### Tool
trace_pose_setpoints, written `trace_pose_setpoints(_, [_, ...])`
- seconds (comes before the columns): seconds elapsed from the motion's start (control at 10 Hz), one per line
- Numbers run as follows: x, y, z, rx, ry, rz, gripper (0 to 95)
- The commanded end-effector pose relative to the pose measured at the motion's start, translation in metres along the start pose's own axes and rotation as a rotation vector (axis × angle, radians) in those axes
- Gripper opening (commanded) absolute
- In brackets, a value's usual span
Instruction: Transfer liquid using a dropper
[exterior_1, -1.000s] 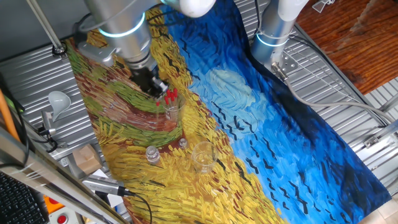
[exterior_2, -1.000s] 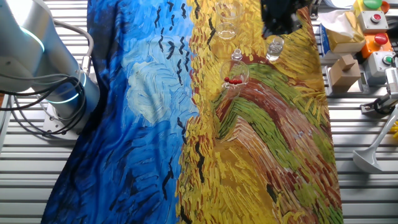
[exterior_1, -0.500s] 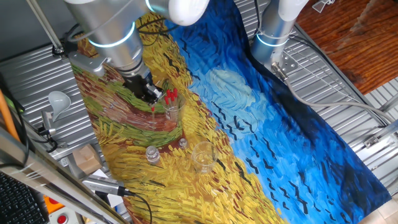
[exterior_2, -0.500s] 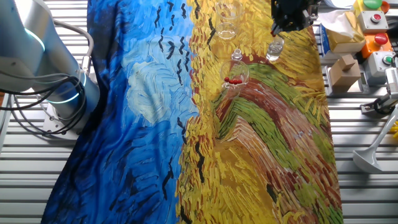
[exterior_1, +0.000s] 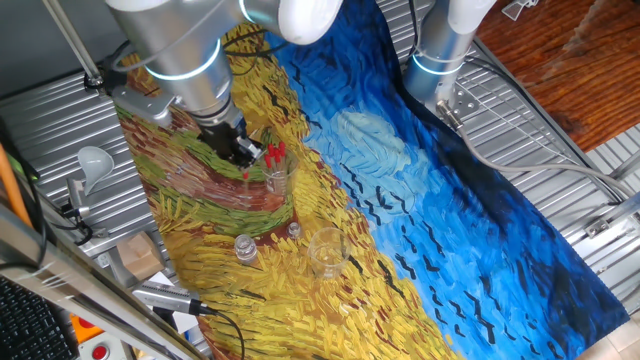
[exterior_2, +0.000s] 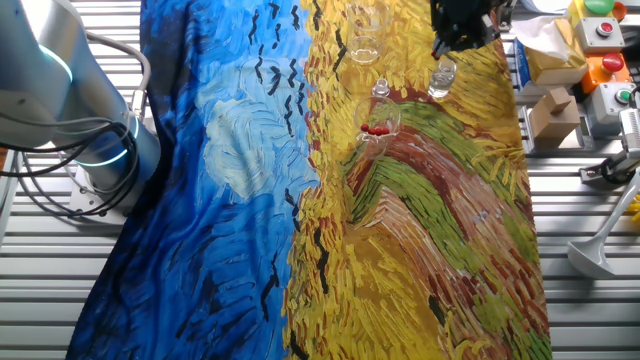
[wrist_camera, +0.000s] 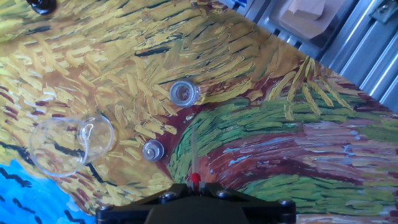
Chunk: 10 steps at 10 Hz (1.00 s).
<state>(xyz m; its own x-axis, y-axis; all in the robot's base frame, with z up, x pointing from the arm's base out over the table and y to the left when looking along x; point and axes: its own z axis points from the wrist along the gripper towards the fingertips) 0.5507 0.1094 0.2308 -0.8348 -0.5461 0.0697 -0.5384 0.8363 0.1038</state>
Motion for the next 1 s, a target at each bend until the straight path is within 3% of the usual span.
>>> trace_pose_setpoints(0.1, [0.0, 0.0, 0.0, -0.003, -0.012, 0.007, 0.0])
trace_pose_setpoints(0.6, [-0.018, -0.002, -0.008, -0.011, -0.01, 0.014, 0.0])
trace_pose_setpoints(1.0, [-0.033, 0.002, 0.0, -0.01, -0.013, 0.029, 0.0])
